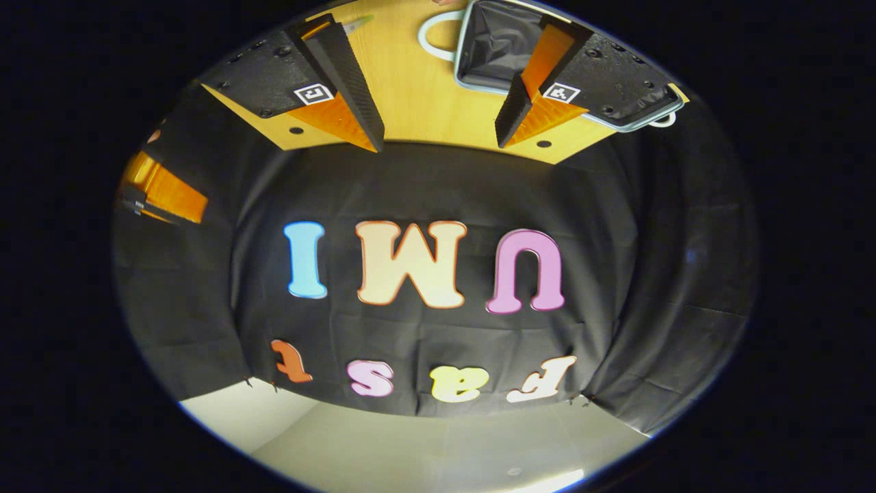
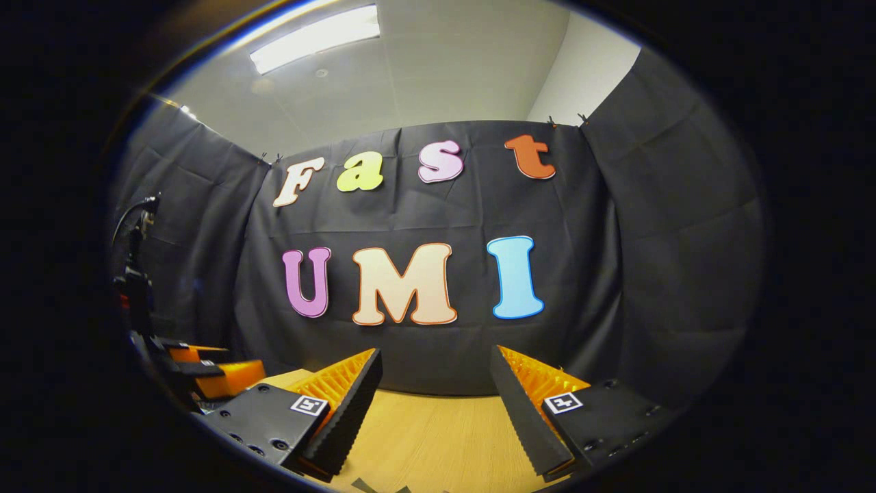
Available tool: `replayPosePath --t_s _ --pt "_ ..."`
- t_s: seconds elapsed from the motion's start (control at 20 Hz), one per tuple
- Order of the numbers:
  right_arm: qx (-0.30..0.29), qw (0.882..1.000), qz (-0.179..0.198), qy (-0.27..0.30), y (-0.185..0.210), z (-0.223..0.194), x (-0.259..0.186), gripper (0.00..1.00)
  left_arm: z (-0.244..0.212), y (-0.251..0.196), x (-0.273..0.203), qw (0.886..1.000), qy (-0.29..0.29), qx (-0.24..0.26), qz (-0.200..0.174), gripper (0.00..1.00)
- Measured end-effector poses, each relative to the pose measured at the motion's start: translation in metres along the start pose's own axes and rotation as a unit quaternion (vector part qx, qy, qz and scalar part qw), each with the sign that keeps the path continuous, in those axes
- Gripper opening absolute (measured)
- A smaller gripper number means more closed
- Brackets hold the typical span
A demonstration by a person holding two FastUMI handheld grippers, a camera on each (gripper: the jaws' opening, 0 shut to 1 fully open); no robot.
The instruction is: First open the suitcase, pack the skin care products into it, and then close the suitcase.
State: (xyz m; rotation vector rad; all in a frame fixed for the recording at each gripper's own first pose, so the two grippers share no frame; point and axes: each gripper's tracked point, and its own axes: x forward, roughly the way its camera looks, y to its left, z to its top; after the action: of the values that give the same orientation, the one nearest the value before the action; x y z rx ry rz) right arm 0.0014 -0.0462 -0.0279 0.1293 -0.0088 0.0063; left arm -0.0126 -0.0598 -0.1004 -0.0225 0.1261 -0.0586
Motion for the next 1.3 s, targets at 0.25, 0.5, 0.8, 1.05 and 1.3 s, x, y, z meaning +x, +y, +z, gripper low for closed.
replayPosePath --t_s 0.25,0.5,0.8,1.05,1.3 --pt "-0.015 1.0 0.007 0.006 -0.009 -0.002 -0.012 0.98 -0.059 -0.048 -0.003 0.996 0.069 0.007 -0.058 0.95" --pt "-0.027 0.999 0.007 0.02 -0.016 -0.009 -0.02 0.98 -0.121 -0.083 -0.016 0.985 0.143 0.012 -0.098 0.95" --pt "-0.037 0.999 0.007 0.033 -0.02 -0.015 -0.028 0.98 -0.188 -0.101 -0.029 0.968 0.217 -0.004 -0.122 0.95" --pt "-0.051 0.998 0.013 0.043 -0.02 -0.02 -0.035 0.99 -0.233 -0.108 -0.035 0.957 0.261 -0.016 -0.128 0.91" --pt "-0.055 0.997 0.026 0.046 -0.018 -0.024 -0.04 0.99 -0.273 -0.119 -0.031 0.944 0.305 -0.029 -0.127 0.71"
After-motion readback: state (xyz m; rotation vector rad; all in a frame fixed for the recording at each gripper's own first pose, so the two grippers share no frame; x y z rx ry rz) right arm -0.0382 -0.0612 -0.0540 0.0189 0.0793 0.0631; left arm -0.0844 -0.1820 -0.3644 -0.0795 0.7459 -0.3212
